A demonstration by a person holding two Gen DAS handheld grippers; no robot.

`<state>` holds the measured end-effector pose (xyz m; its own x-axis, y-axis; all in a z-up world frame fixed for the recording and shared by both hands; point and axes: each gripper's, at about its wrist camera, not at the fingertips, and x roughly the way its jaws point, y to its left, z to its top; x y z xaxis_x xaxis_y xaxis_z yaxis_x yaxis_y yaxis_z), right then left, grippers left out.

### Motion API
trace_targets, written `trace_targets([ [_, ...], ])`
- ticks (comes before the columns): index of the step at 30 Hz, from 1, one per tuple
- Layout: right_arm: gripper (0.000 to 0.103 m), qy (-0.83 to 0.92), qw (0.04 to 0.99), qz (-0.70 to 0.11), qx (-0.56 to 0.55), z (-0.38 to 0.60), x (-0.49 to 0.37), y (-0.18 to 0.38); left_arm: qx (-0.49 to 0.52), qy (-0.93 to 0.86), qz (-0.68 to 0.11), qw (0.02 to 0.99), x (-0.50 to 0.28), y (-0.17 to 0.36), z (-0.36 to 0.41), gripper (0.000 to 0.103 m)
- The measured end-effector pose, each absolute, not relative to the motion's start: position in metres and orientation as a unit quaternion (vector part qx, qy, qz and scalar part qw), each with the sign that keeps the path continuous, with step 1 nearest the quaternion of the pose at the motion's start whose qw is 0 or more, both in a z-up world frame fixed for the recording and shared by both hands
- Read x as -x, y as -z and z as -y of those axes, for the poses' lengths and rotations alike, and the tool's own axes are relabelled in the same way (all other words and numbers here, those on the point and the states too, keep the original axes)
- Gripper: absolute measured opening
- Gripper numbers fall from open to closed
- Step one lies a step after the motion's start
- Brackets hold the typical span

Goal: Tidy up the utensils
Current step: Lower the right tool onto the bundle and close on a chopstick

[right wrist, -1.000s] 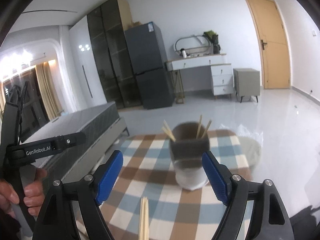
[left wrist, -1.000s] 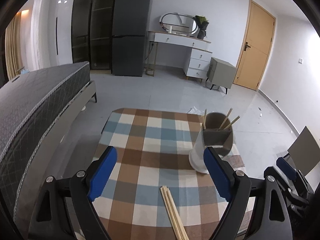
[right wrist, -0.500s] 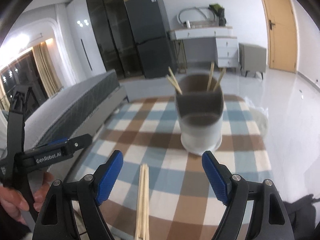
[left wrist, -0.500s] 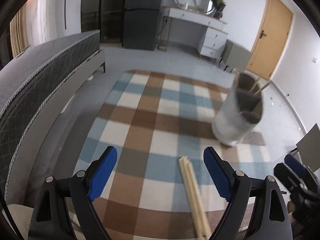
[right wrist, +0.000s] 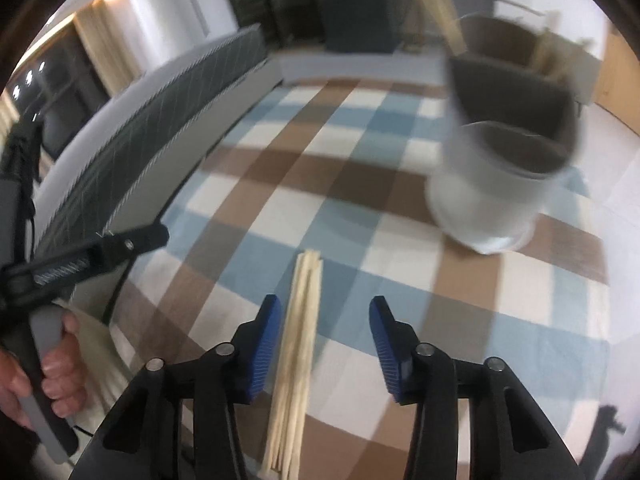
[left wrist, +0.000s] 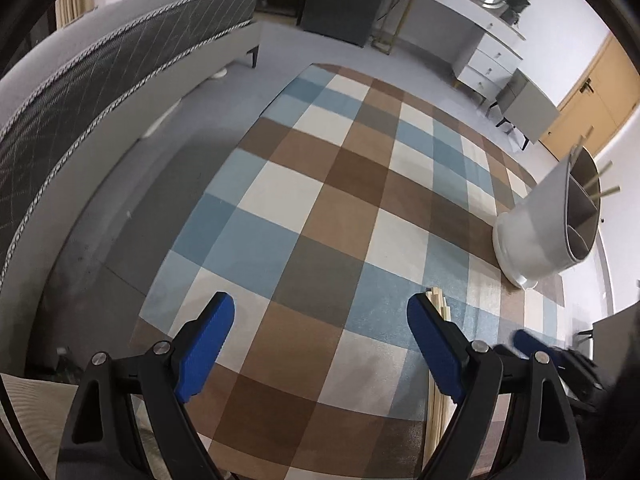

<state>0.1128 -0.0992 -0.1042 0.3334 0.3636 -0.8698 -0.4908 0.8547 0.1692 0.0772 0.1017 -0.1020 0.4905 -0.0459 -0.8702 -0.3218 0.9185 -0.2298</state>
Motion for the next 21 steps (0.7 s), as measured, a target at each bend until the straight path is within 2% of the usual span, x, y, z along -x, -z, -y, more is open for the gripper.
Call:
trace_targets([
  [3,0.03,-0.27,0.791,-0.544,0.077,0.085,-0.127,0.122,0.192,-0.082,-0.507,0.836,-0.078,0.105,-0.106,0.085],
  [8,0.029,-0.271,0.772,-0.57,0.079,0.075,-0.147,0.137,0.217,-0.073,-0.524,0.82,-0.078,0.11,-0.113,0.085],
  [13,0.019,-0.272,0.758,-0.587,0.081,0.071,-0.157,0.147,0.225,-0.069,-0.525,0.818,-0.079,0.108,-0.114,0.085],
  [18,0.018,-0.276,0.757,-0.588,0.076,0.069,-0.16,0.149,0.231,-0.065,-0.53,0.813,-0.079,0.11,-0.116,0.085],
  [21,0.012,-0.276,0.756,-0.59,0.067,0.068,-0.163,0.151,0.235,-0.064,-0.527,0.814,-0.079,0.111,-0.116,0.085],
])
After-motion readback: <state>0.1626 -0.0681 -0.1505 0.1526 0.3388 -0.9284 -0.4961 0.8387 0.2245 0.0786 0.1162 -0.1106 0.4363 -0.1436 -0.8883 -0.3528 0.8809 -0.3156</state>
